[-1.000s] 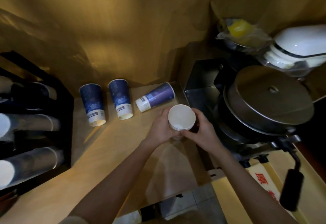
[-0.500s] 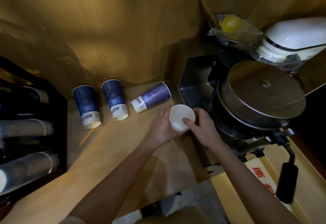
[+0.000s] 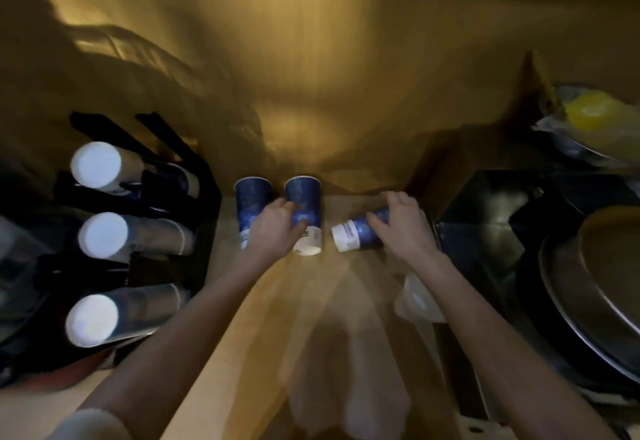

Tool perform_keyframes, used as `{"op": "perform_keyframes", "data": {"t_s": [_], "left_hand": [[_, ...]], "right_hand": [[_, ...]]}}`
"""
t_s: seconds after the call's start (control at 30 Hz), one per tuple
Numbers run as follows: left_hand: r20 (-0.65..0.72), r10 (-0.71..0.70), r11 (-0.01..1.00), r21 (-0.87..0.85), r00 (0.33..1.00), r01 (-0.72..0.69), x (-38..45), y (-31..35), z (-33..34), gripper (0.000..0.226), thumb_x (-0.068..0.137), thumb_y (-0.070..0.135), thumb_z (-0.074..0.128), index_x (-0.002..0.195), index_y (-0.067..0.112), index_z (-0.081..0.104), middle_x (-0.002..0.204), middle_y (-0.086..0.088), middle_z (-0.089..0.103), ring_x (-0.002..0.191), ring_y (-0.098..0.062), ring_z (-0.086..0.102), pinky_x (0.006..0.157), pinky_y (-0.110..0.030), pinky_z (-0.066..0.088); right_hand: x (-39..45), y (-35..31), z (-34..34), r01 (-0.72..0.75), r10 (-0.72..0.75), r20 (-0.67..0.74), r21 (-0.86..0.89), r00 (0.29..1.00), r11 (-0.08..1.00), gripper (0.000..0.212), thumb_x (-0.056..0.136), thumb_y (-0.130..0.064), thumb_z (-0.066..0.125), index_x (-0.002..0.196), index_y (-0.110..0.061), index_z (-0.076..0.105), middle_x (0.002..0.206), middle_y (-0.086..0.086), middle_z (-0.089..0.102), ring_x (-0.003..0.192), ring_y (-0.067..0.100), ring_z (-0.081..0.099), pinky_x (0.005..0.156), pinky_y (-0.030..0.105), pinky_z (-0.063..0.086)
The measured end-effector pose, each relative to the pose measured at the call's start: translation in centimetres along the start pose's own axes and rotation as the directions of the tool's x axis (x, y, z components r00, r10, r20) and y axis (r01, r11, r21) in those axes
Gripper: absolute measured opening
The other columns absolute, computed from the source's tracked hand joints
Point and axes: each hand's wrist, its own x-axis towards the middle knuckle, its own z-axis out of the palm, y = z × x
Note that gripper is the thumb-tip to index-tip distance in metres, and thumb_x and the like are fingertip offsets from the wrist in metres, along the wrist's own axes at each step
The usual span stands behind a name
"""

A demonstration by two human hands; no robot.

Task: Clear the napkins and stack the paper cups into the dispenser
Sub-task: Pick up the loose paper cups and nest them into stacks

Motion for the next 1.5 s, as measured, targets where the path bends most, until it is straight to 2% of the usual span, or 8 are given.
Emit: {"op": "perform_keyframes", "data": {"t_s": [0.37, 0.57, 0.87, 0.97, 1.07, 1.17, 1.33, 1.5], "left_hand": [[-0.06, -0.234, 0.959, 0.15, 0.971, 0.24, 3.8, -7.2, 0.5, 0.069, 0.086, 0.039, 0.053, 0.141, 0.008, 0.025, 0.15, -0.015, 0.028, 0.138, -0.03, 0.026, 0.113, -0.041, 0.025], [0.003, -0.483, 0.872, -0.09, 0.875, 0.482, 3.9, -9.1, 3.2, 0.088, 0.081, 0.043, 0.06, 0.144, 0.008, 0.01, 0.154, -0.015, 0.015, 0.141, -0.032, 0.016, 0.116, -0.043, 0.018], [0.194, -0.655, 0.584, -0.483, 0.73, 0.653, 3.1, -10.2, 4.6, 0.043, 0.079, 0.041, 0.064, 0.109, 0.012, 0.055, 0.109, -0.014, 0.065, 0.089, -0.023, 0.06, 0.08, -0.035, 0.049], [0.342, -0.661, 0.349, -0.647, 0.667, 0.678, 2.6, -10.4, 3.9, 0.039, 0.075, 0.034, 0.071, 0.101, 0.007, 0.06, 0.102, -0.016, 0.068, 0.077, -0.02, 0.064, 0.07, -0.032, 0.052], [0.371, -0.625, 0.266, -0.726, 0.687, 0.634, 1.7, -10.3, 2.7, 0.027, 0.073, 0.027, 0.074, 0.087, 0.007, 0.063, 0.099, -0.02, 0.069, 0.068, -0.019, 0.065, 0.06, -0.029, 0.052], [0.217, -0.639, 0.391, -0.734, 0.738, 0.555, 0.6, -9.6, 1.3, 0.043, 0.071, 0.024, 0.076, 0.105, 0.003, 0.061, 0.105, -0.022, 0.069, 0.08, -0.026, 0.066, 0.076, -0.037, 0.055], [-0.167, -0.484, 0.729, -0.619, 0.859, 0.291, -1.3, -7.0, -2.3, 0.072, 0.065, 0.02, 0.081, 0.126, 0.007, 0.044, 0.123, -0.015, 0.06, 0.101, -0.017, 0.057, 0.084, -0.029, 0.047], [-0.321, -0.362, 0.808, -0.576, 0.875, 0.123, -2.8, -4.2, -5.2, 0.079, 0.063, 0.026, 0.082, 0.129, 0.011, 0.043, 0.129, -0.009, 0.054, 0.115, -0.016, 0.052, 0.092, -0.025, 0.048]], "right_hand": [[6.6, -6.5, 8.1, 0.051, -0.07, 0.182, 0.105, 0.981, 0.993, 0.068, 0.08, -0.039, 0.062, 0.132, -0.005, 0.033, 0.131, 0.02, 0.046, 0.12, 0.035, 0.044, 0.098, 0.044, 0.038], [7.4, -7.4, 12.5, -0.139, 0.079, 0.284, 0.199, 0.956, 0.97, 0.092, 0.077, -0.045, 0.066, 0.142, -0.008, 0.012, 0.136, 0.02, 0.041, 0.121, 0.036, 0.045, 0.1, 0.049, 0.041], [7.1, -6.6, 13.9, -0.273, 0.218, 0.254, 0.207, 0.942, 0.94, 0.068, 0.072, -0.049, 0.069, 0.12, -0.012, 0.039, 0.114, 0.017, 0.063, 0.1, 0.033, 0.061, 0.079, 0.038, 0.046], [6.6, -6.4, 13.4, -0.264, 0.2, 0.2, 0.379, 0.959, 0.887, 0.072, 0.067, -0.048, 0.073, 0.121, -0.013, 0.04, 0.114, 0.014, 0.064, 0.097, 0.03, 0.063, 0.076, 0.033, 0.045], [5.5, -6.2, 12.8, -0.243, 0.159, 0.188, 0.629, 0.969, 0.739, 0.084, 0.062, -0.034, 0.081, 0.13, -0.016, 0.035, 0.121, 0.007, 0.06, 0.102, 0.018, 0.06, 0.083, 0.031, 0.047], [3.3, -5.6, 12.9, -0.195, 0.078, 0.189, 0.748, 0.979, 0.635, 0.089, 0.059, -0.021, 0.083, 0.132, -0.022, 0.033, 0.129, 0.0, 0.053, 0.109, 0.011, 0.055, 0.091, 0.03, 0.046], [-0.3, -4.8, 14.5, -0.093, 0.052, 0.081, 0.665, 0.995, 0.741, 0.081, 0.052, -0.017, 0.084, 0.121, -0.021, 0.041, 0.115, -0.006, 0.047, 0.112, 0.017, 0.051, 0.095, 0.03, 0.042], [-1.5, -4.7, 15.3, -0.12, 0.063, 0.108, 0.688, 0.992, 0.716, 0.088, 0.054, -0.011, 0.084, 0.127, -0.023, 0.036, 0.123, -0.002, 0.049, 0.113, 0.011, 0.049, 0.089, 0.011, 0.04]]}}
